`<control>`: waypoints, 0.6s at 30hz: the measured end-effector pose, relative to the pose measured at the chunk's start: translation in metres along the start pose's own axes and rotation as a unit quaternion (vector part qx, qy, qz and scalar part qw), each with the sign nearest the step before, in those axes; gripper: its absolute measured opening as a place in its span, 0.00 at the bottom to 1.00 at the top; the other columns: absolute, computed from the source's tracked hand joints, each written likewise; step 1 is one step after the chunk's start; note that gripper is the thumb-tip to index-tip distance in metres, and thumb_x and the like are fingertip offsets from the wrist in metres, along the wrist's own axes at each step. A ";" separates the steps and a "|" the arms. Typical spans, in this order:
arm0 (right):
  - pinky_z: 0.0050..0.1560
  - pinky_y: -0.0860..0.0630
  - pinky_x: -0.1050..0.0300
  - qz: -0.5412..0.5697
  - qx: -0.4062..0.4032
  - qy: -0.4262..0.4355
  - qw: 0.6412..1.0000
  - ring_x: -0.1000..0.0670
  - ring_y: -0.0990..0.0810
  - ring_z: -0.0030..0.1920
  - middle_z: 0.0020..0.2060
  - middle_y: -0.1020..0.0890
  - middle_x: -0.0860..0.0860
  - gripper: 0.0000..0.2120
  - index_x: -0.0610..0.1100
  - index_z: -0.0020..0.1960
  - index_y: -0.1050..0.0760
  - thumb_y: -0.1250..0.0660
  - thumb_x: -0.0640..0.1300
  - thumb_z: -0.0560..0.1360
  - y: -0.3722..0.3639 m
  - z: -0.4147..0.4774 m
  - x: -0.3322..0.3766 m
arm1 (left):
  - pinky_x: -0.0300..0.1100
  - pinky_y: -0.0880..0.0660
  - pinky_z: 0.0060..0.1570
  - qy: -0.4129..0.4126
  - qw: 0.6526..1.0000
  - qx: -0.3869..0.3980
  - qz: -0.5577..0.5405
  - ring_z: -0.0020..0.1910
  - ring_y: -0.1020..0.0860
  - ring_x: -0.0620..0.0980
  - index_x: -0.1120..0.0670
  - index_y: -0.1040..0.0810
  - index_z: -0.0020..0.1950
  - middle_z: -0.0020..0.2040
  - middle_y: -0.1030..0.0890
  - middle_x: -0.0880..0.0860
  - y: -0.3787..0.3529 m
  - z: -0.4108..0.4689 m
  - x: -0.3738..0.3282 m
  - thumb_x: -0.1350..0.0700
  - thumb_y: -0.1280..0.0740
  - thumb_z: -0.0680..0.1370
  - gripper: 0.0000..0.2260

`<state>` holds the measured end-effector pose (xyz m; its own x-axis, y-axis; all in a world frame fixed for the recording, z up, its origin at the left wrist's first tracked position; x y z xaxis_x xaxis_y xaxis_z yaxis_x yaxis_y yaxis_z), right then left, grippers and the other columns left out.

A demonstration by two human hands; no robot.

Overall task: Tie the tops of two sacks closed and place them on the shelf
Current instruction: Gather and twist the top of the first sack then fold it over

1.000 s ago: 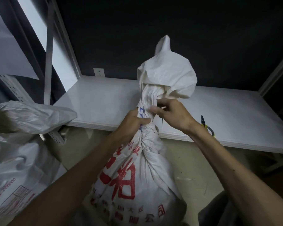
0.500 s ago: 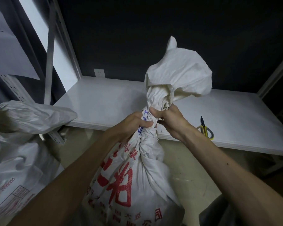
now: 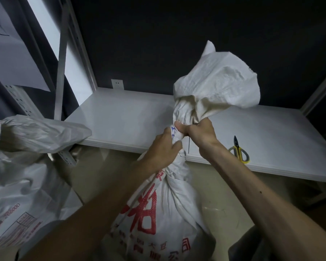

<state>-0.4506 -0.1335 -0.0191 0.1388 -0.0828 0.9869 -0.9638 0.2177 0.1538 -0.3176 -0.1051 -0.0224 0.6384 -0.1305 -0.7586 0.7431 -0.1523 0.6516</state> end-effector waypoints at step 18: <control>0.62 0.37 0.48 -0.581 -0.048 0.533 0.613 0.42 0.34 0.60 0.69 0.34 0.46 0.38 0.44 0.69 0.31 0.21 0.50 0.63 -0.015 -0.067 0.036 | 0.41 0.30 0.39 0.062 0.933 0.189 -0.299 0.42 0.27 0.52 0.59 0.24 0.46 0.42 0.26 0.57 0.006 0.008 0.012 0.64 0.34 0.75 0.01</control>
<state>-0.4161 -0.0742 0.0171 0.8387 0.4348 -0.3278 -0.0620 0.6743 0.7358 -0.3071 -0.1158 -0.0275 0.1673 0.1995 -0.9655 0.8654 -0.4988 0.0469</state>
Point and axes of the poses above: each hand's wrist, its own z-axis towards the middle knuckle, its own y-axis out of the back of the hand, x = y × z, the point moved 9 cm from there along z, towards the middle knuckle
